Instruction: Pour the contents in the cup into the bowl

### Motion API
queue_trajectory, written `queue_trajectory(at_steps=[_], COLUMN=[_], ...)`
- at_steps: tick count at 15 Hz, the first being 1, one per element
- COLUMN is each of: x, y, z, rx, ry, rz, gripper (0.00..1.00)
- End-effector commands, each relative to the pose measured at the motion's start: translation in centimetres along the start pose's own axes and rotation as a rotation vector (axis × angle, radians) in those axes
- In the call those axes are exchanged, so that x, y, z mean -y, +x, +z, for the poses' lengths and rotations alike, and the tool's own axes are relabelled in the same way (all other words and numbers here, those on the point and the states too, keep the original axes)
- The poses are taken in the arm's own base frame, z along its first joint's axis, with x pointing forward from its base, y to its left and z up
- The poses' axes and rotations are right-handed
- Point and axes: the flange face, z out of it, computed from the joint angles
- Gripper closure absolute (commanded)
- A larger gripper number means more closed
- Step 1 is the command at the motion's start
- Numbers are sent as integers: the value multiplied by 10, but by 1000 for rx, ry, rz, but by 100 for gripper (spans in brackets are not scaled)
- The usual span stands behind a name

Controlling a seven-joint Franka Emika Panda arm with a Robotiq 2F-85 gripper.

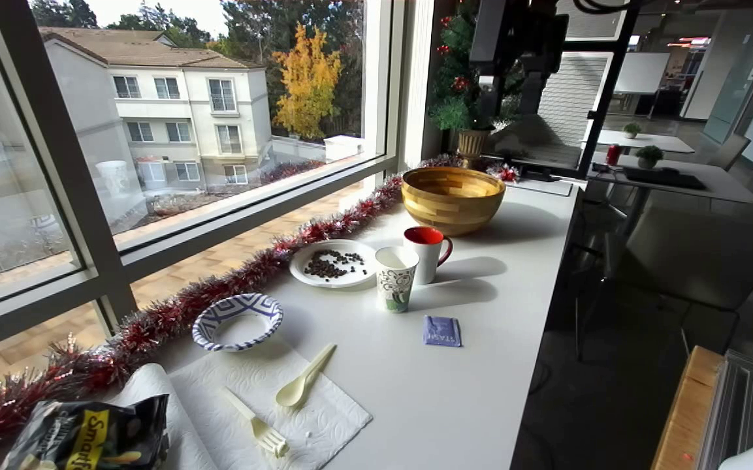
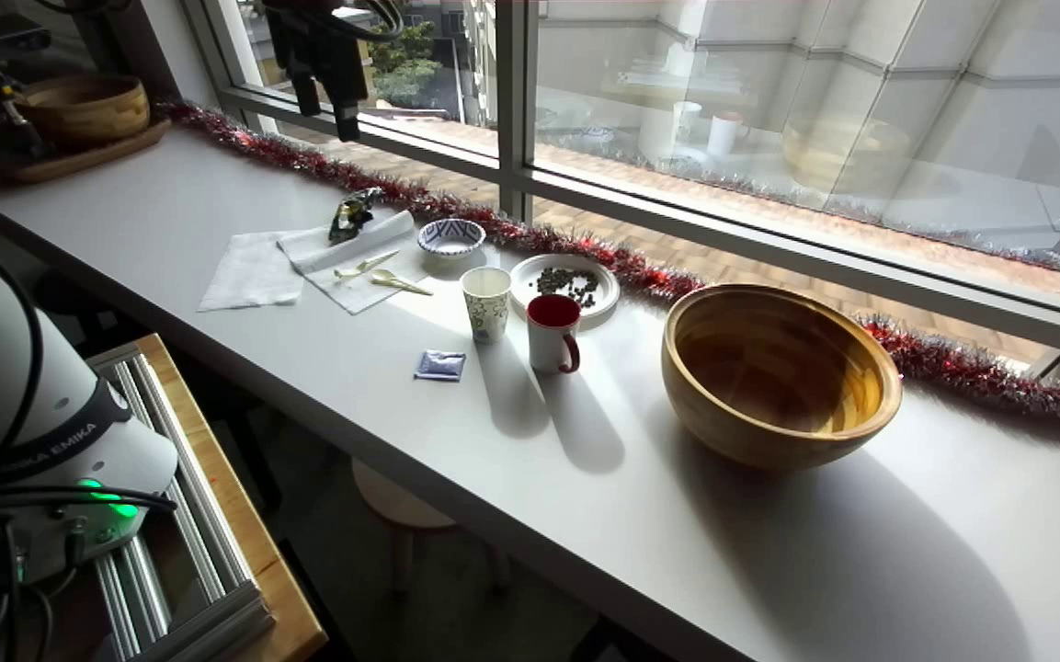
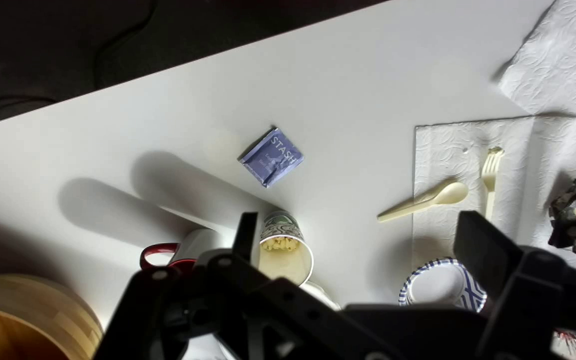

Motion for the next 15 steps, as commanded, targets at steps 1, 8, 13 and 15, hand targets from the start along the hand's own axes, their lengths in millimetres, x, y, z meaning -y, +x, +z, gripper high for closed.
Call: queue_trajectory(at_steps=[1,8,13,15], x=[-3,-8,-7,-7], y=[14,94,138,151], z=[4,64,122,143], rx=[-24,-98,-37,-20], ry=[-7,-41,-44,-49], rz=[17,22,67,107], gripper=[0,0,0,0])
